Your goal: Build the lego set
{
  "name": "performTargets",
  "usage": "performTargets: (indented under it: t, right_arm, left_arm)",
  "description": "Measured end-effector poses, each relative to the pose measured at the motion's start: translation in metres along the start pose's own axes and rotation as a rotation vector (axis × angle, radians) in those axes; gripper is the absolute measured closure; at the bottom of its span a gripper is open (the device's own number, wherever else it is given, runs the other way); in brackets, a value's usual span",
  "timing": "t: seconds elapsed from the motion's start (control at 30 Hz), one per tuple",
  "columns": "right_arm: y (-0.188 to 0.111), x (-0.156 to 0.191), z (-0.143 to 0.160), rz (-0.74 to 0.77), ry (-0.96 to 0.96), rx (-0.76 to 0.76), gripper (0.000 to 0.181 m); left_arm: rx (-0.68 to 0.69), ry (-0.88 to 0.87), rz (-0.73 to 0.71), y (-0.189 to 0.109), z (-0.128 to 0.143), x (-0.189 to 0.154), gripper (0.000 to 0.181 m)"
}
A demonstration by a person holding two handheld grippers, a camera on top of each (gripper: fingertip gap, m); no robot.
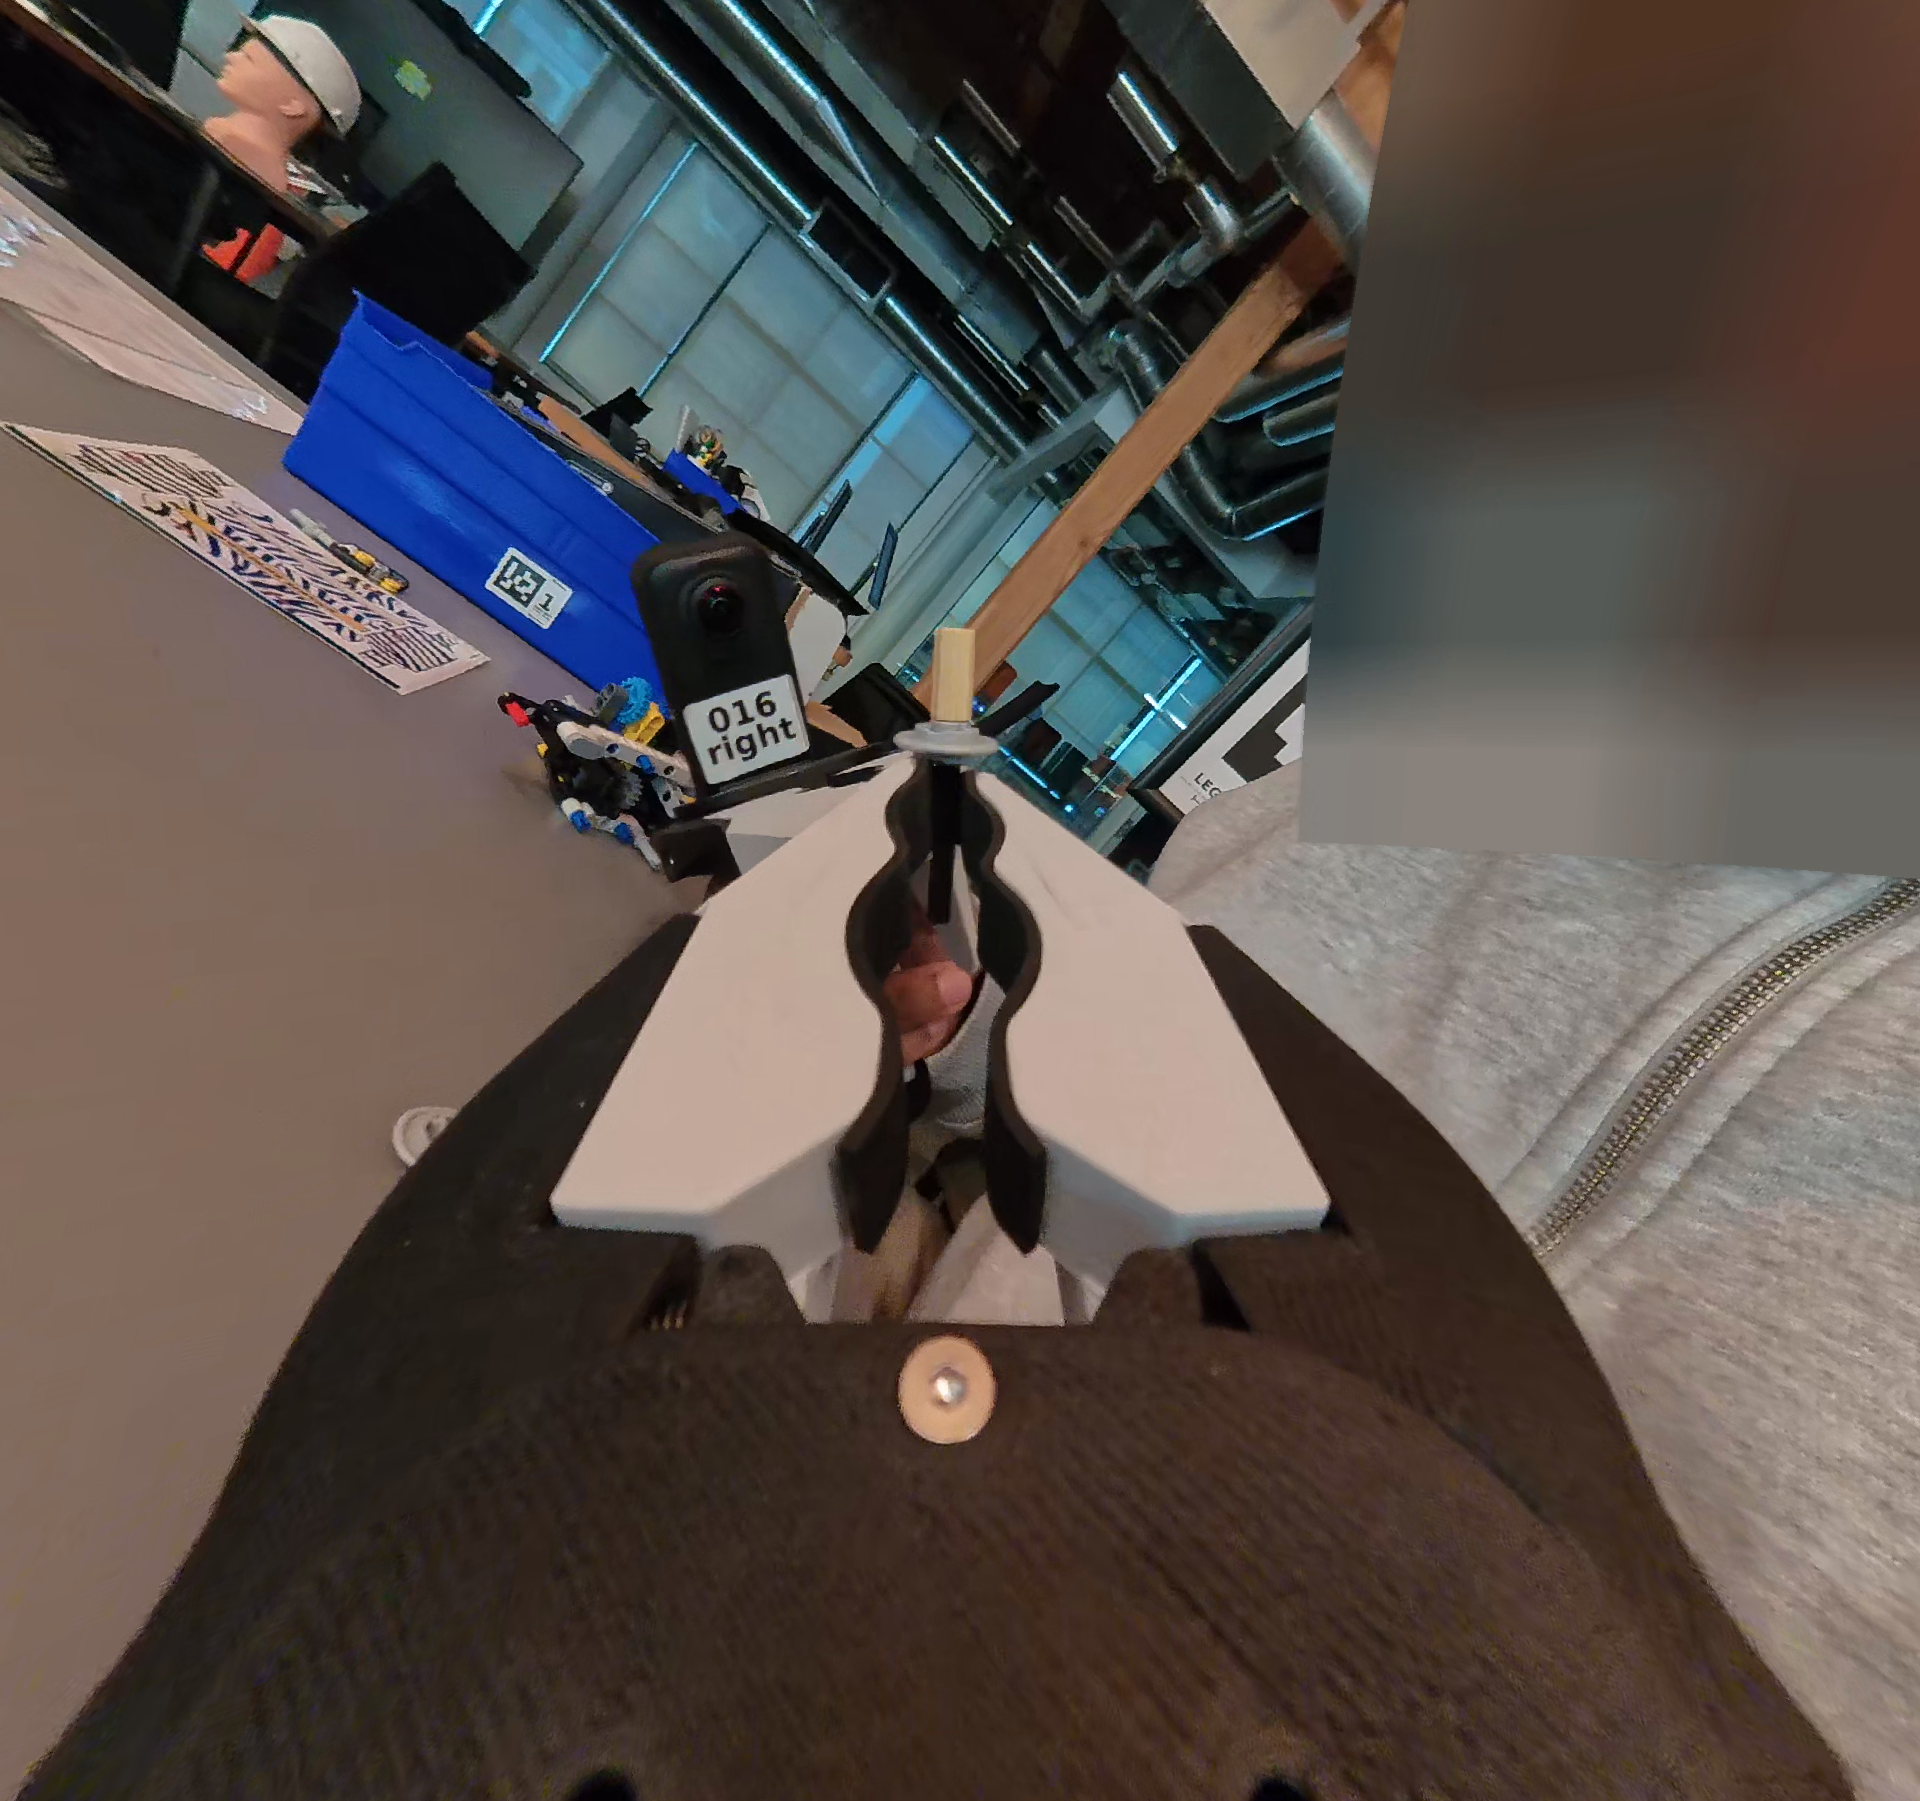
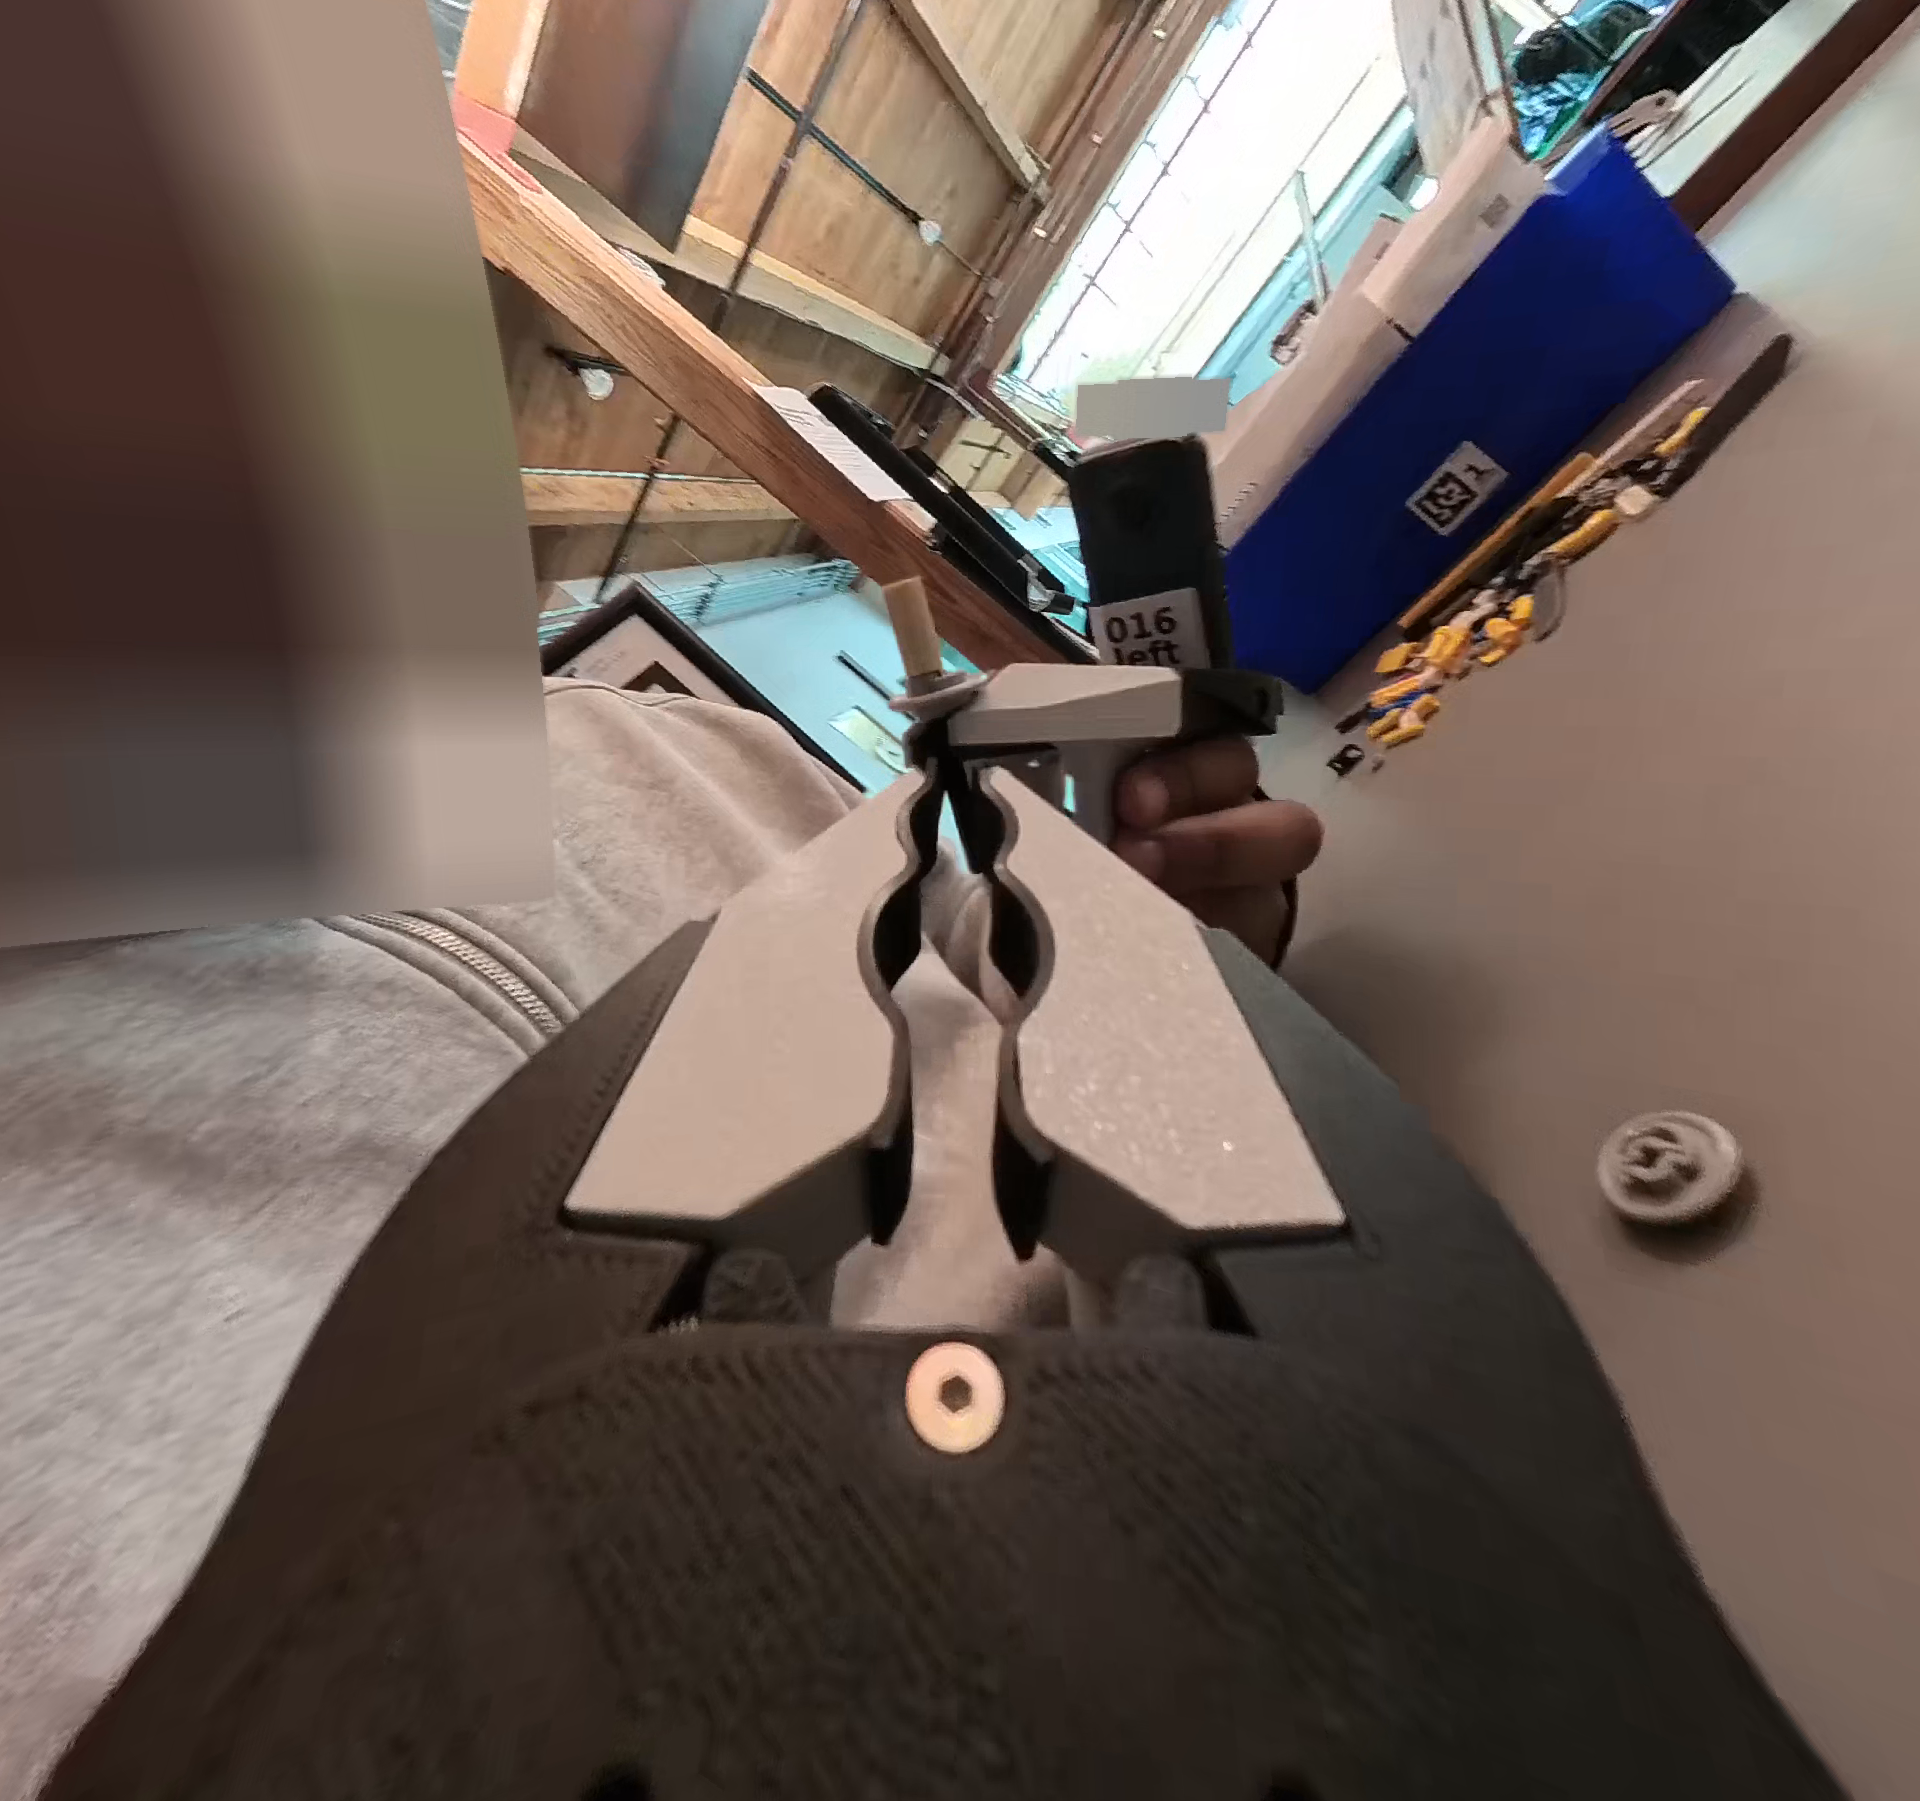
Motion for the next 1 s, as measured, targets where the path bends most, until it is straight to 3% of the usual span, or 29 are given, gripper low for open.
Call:
performTargets:
  t: [0.1,0.2,0.3,0.4,1.0]
  right_arm:
    - [-0.004,-0.003,-0.003,0.05,-0.031,0.009,0.166]
    - [-0.017,-0.007,-0.015,0.145,-0.102,-0.015,0.156]
    - [-0.031,-0.005,-0.033,0.311,-0.321,-0.024,0.159]
    - [-0.028,0.004,-0.032,0.393,-0.499,0.087,0.158]
    - [-0.014,-0.003,-0.007,0.432,-0.615,0.27,0.172]
  left_arm:
    - [-0.006,0.063,-0.039,-0.002,-0.002,0.001,0.181]
    - [0.004,0.196,-0.172,-0.005,-0.005,0.01,0.181]
    - [0.061,0.345,-0.281,-0.005,-0.001,0.016,0.181]
    - [0.105,0.374,-0.301,-0.002,0.005,0.018,0.181]
    - [0.185,0.373,-0.296,0.003,0.018,0.021,0.181]
Point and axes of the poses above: each gripper's, where its closed fingertips meet, y out along the fingers, z out of its underside, x = y × z across the jaws, the point moved 3 cm from there along -y, back along the fingers, and after that the axes turned 8 degrees about -y, right-handed, at the moved point
